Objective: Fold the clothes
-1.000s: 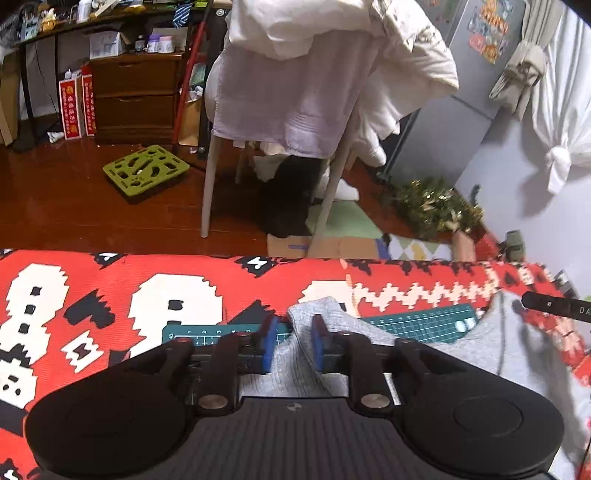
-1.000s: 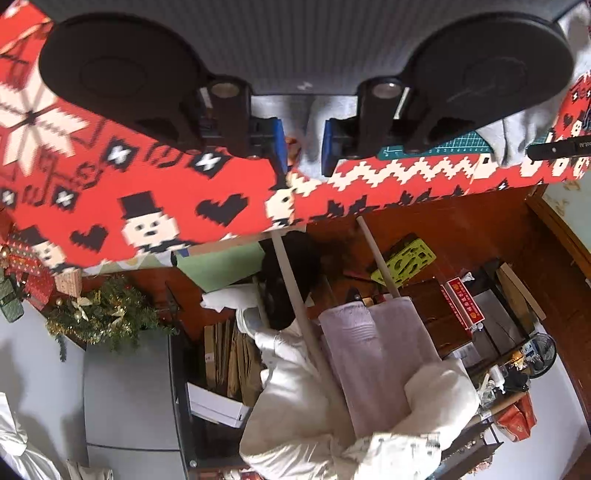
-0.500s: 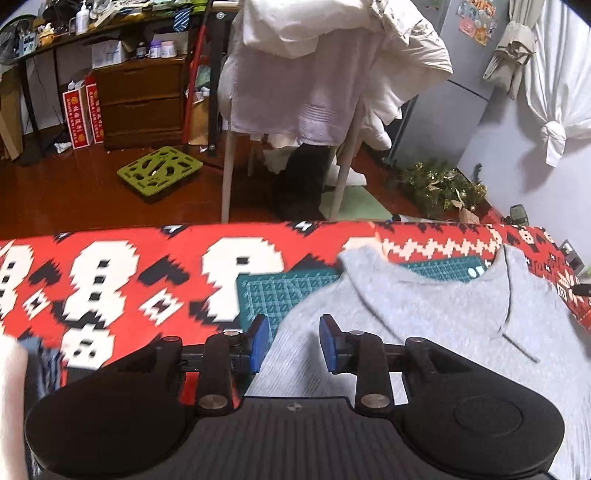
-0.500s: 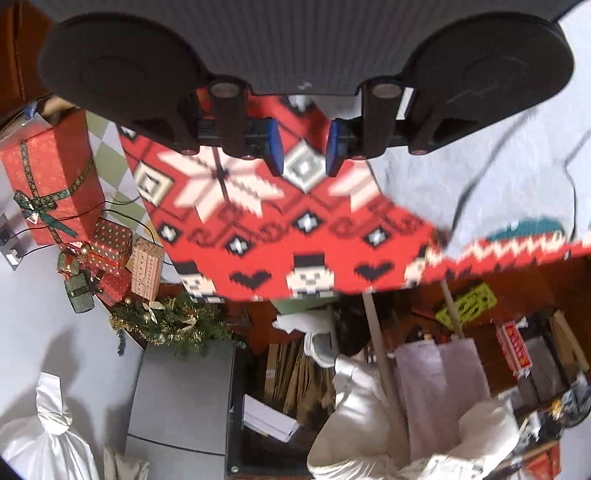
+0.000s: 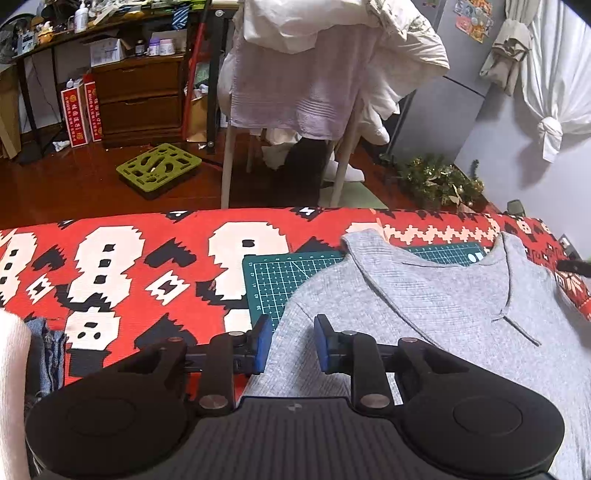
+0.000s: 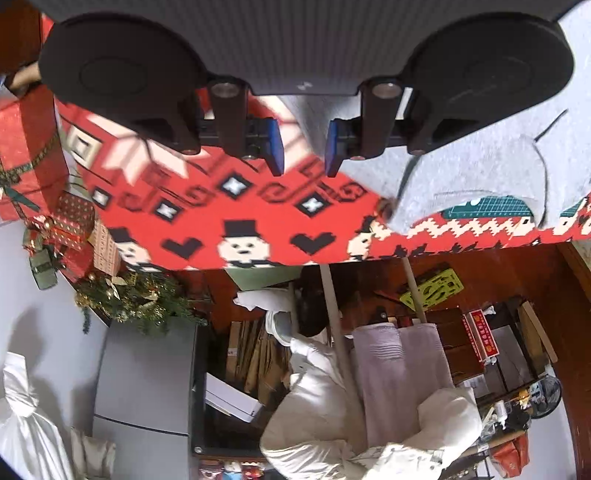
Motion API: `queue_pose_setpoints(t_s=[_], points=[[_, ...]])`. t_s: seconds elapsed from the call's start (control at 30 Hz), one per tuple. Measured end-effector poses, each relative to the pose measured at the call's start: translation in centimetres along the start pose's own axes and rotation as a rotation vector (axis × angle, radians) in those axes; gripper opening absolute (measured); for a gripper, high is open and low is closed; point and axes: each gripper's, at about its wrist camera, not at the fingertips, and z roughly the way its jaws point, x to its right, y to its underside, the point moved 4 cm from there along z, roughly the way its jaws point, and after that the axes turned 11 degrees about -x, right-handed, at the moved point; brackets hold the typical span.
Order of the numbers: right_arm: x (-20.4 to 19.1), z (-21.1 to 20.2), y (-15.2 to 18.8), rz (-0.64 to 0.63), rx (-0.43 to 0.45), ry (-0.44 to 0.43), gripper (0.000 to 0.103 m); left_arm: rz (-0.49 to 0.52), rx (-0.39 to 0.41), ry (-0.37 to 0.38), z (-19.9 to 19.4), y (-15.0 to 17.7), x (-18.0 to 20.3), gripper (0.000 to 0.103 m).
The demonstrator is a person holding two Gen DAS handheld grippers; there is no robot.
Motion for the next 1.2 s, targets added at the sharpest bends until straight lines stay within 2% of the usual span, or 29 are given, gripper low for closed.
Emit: queue_pose_setpoints(t_s=[0.1,0.17,0.27,0.4,0.5,0.63,0.87,1.0,1.03,1.1,1.2], points=[[-1.0,1.4,-0.4,-0.039,-0.025,0.021,0.023,0.016,-0.001,0.001,0.2,0.0,0.2,0.023],[-1.6,2.1,-0.4,-0.069,-0.040,0.037,0.018,0.021,-0.001,0.009,0.3,-0.1,0.2,0.023],[-2.4,2.8,0.0,-0.107,-0.056,0.077,0.017,0.020,-0.001,0.012,0.5,-0.1,0.2,0.023],[-3.4,2.9,0.3,-0.152,-0.050,0.104,0.004,0.008,-0.005,0.022,0.6,-0.1,0.1,0.023],[-3.4,3.0,0.0,-0.178,-0.036,0.188,0.003,0.021,-0.005,0.019,0.6,-0.1,0.3,0.023],[-2.1,3.3,-0.8,-0.106,-0.027,0.188,0.003,0.034,0.000,0.023,0.7,-0.4,0.5,0.023],[-1.6,3.4,-0.7,-0.104,-0.020,0.217,0.003,0.098,0.012,0.018,2.1,-1.9,1.4,0.023],[-1.2,3.6,-0.9,-0.077,-0.015,0.219,0.003,0.100,0.009,0.011,3.2,-3.0,1.4,0.023],[-1.2,3.6,-0.9,-0.075,-0.014,0.219,0.003,0.102,0.005,0.005,3.5,-3.1,1.4,0.021],[-1.1,3.7,-1.0,-0.074,-0.013,0.216,0.003,0.113,0.001,-0.006,3.7,-3.2,1.4,0.007],[-1.0,3.7,-1.1,-0.073,-0.013,0.216,0.003,0.143,0.005,-0.019,3.7,-3.0,1.7,0.002]])
